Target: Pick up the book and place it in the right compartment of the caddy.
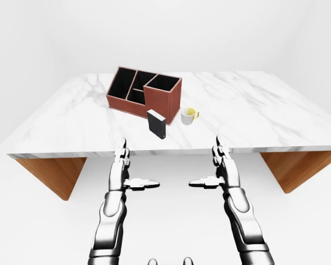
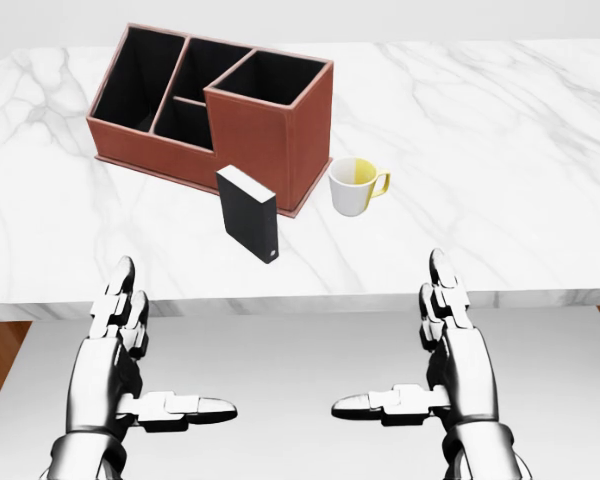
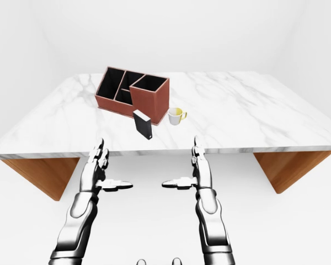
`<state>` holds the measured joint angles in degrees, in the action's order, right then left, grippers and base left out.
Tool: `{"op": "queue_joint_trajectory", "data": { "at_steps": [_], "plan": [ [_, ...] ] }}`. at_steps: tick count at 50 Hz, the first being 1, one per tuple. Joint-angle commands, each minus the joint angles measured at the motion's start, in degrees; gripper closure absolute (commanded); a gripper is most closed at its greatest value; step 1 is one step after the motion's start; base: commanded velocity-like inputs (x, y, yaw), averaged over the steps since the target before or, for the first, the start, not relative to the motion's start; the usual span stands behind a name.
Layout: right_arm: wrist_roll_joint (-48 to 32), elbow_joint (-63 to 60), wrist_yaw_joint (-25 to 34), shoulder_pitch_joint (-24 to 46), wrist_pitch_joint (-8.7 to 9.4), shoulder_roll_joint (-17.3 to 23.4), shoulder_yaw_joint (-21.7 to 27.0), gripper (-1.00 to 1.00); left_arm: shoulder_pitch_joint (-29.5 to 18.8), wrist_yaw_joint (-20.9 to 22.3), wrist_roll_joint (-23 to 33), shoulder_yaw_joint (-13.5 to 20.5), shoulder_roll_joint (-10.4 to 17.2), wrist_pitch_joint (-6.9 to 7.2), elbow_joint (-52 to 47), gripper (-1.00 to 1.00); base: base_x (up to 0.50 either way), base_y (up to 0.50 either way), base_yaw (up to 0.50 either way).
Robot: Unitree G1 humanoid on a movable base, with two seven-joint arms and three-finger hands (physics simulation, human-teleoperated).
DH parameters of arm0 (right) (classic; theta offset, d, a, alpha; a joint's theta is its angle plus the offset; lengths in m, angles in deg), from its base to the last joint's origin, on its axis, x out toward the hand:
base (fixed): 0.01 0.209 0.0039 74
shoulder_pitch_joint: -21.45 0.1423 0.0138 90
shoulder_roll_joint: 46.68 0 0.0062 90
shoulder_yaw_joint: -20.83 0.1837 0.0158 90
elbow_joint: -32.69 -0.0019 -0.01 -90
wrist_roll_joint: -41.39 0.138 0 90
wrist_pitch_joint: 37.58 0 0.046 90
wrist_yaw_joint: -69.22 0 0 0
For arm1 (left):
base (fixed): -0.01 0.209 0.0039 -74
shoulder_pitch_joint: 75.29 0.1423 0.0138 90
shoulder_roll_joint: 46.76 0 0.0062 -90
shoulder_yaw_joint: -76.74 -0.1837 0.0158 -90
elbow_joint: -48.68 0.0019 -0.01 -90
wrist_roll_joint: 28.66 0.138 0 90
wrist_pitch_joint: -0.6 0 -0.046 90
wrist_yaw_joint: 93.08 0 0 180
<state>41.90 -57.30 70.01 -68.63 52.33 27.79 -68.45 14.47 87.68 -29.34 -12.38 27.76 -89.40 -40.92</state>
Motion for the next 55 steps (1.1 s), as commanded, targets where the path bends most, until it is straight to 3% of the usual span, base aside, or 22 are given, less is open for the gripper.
{"op": "queue_joint_trajectory", "data": {
  "at_steps": [1,4,9,13,22,26,30,37,43,46,50,55],
  "plan": [
    [0.16,-2.45,1.2,-1.19,0.66,0.53,0.97,-1.0,-0.16,1.51,-0.84,1.33,0.7,-0.26,0.93,-1.0,0.0,0.0,0.0],
    [1.4,-2.77,1.47,-1.1,0.67,0.25,1.46,-1.0,0.21,1.76,-0.75,1.14,0.59,0.02,0.16,-1.0,0.0,0.0,0.0],
    [2.83,-3.31,1.64,-0.45,1.33,0.6,2.07,-1.0,-0.5,1.35,-0.24,1.25,0.52,-1.82,1.37,-1.0,0.0,0.0,0.0],
    [2.89,-6.14,1.52,-1.88,1.69,0.73,2.66,-1.0,0.06,2.27,-0.89,1.07,0.56,-1.17,0.27,-1.0,0.0,0.0,0.0],
    [2.54,-17.34,0.99,-6.24,5.09,0.34,3.07,-1.0,0.2,2.9,-1.26,1.16,0.52,-1.51,0.75,-1.0,0.0,0.0,0.0],
    [2.55,-23.32,0.8,-7.29,5.09,0.43,4.52,-1.0,-0.4,2.86,-1.3,1.16,0.53,-2.08,1.78,-1.0,0.0,0.0,0.0],
    [2.95,-26.89,1.34,-8.2,5.09,0.31,6.26,-1.0,-0.51,2.67,-1.6,1.25,0.5,-1.43,1.1,-1.0,0.0,0.0,0.0],
    [4.18,-30.56,2.29,-9.87,5.09,-0.34,8.23,-1.0,-0.17,2.78,-1.66,1.15,0.53,-1.95,0.7,-1.0,0.0,0.0,0.0],
    [5.45,-34.53,3.26,-11.22,5.09,-0.75,10.9,-1.0,-0.73,1.82,-1.47,1.54,0.36,-3.84,2.24,-1.0,0.0,0.0,0.0],
    [6.36,-35.86,4.04,-11.9,5.09,-1.0,12.52,-1.0,-0.55,2.1,-1.85,1.41,0.47,-2.82,1.38,-1.0,0.0,0.0,0.0],
    [11.79,-38.9,5.77,-13.19,5.09,-2.4,17.29,-1.0,-0.97,1.32,-1.29,1.35,0.43,-4.26,2.63,-1.0,0.0,0.0,0.0],
    [13.42,-43.23,7.38,-14.8,5.09,-3.18,22.01,-1.0,-0.53,1.12,-1.04,1.16,0.41,-4.25,1.9,-1.0,0.0,0.0,0.0]
  ]
}}
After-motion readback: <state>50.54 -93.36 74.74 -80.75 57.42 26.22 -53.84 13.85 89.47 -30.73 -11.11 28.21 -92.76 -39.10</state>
